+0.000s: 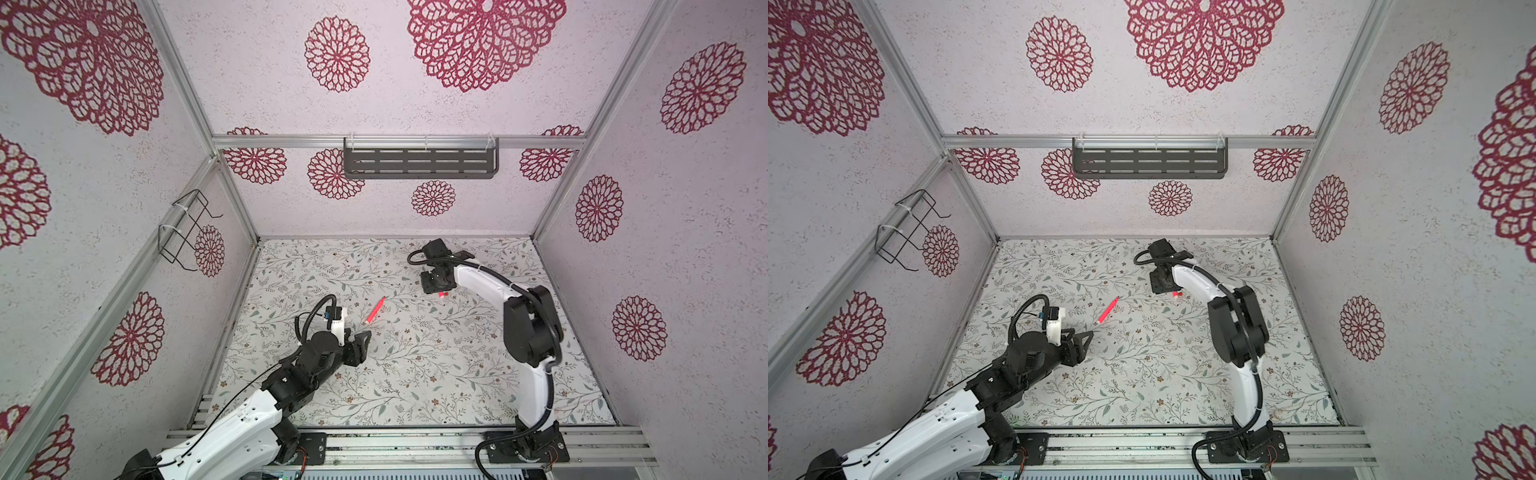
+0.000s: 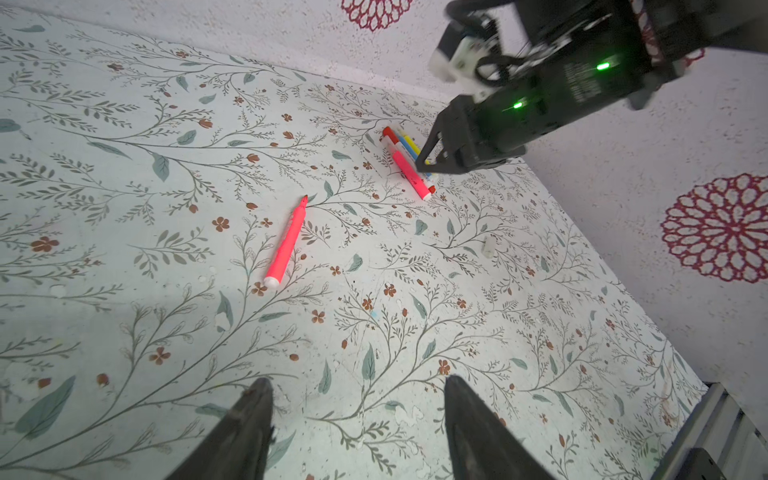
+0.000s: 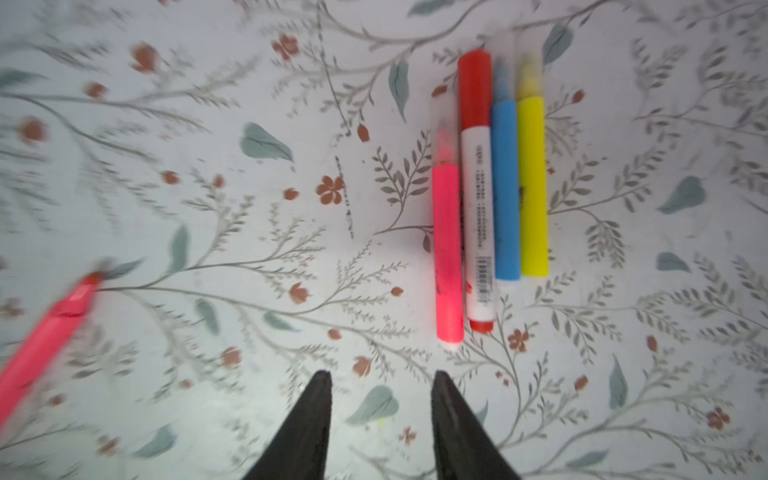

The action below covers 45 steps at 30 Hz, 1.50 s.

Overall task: Insert the pens into the pen caps
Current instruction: 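Open right gripper and raise it from the placed pink marker, then lower left gripper onto the loose pink marker and close it while right arm draws back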

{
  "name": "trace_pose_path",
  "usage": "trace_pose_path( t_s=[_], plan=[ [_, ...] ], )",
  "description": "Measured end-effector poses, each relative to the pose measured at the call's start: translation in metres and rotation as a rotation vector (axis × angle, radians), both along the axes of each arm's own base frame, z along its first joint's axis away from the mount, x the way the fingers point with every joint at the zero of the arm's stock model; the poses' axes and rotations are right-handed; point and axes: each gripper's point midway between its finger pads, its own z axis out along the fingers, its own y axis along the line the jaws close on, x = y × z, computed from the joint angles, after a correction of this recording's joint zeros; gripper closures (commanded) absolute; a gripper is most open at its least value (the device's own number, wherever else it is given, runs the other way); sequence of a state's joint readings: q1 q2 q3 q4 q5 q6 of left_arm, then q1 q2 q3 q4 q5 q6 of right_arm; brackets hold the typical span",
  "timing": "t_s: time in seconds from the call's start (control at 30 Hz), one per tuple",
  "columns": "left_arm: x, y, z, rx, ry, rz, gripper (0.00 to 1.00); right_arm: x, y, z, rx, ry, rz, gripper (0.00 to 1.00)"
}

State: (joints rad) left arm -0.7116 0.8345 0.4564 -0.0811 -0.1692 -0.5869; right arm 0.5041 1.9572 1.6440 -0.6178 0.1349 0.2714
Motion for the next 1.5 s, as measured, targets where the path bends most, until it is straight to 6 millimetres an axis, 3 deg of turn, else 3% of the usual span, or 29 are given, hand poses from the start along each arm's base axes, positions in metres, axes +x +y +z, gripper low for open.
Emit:
trace_pose_path(
  t_s=[0.13,0.23,0.3,0.5,0.6,0.83,1.03,1.3,1.4,1.5],
  plan=[
    [0.025,0.006,-0.007,0.018,0.071,0.043,0.32,-0.019,-0.007,0.070,0.114,-0.146,-0.022,0.46],
    [0.046,0.007,-0.022,0.045,0.144,0.060,0.32,-0.043,-0.019,0.086,0.169,-0.193,-0.046,0.45],
    [0.057,0.004,-0.033,0.078,0.187,0.057,0.32,-0.061,-0.028,0.078,0.186,-0.187,-0.061,0.45],
    [0.096,-0.021,-0.064,0.193,0.300,-0.002,0.34,-0.113,-0.054,0.019,0.164,-0.069,-0.092,0.45],
    [0.111,-0.022,-0.080,0.235,0.348,-0.013,0.34,-0.134,-0.062,0.006,0.168,-0.040,-0.093,0.44],
    [0.131,-0.018,-0.115,0.303,0.467,-0.026,0.39,-0.160,-0.074,0.010,0.228,-0.079,-0.104,0.44],
    [0.135,-0.021,-0.135,0.345,0.527,-0.048,0.41,-0.175,-0.080,-0.005,0.243,-0.059,-0.119,0.44],
    [0.137,-0.023,-0.152,0.452,0.566,-0.061,0.50,-0.179,-0.082,-0.004,0.265,-0.071,-0.127,0.44],
    [0.140,-0.028,-0.154,0.505,0.556,-0.071,0.58,-0.179,-0.081,0.001,0.276,-0.087,-0.126,0.43],
    [0.141,-0.033,-0.156,0.569,0.555,-0.088,0.76,-0.178,-0.081,0.004,0.282,-0.096,-0.126,0.43]
  ],
)
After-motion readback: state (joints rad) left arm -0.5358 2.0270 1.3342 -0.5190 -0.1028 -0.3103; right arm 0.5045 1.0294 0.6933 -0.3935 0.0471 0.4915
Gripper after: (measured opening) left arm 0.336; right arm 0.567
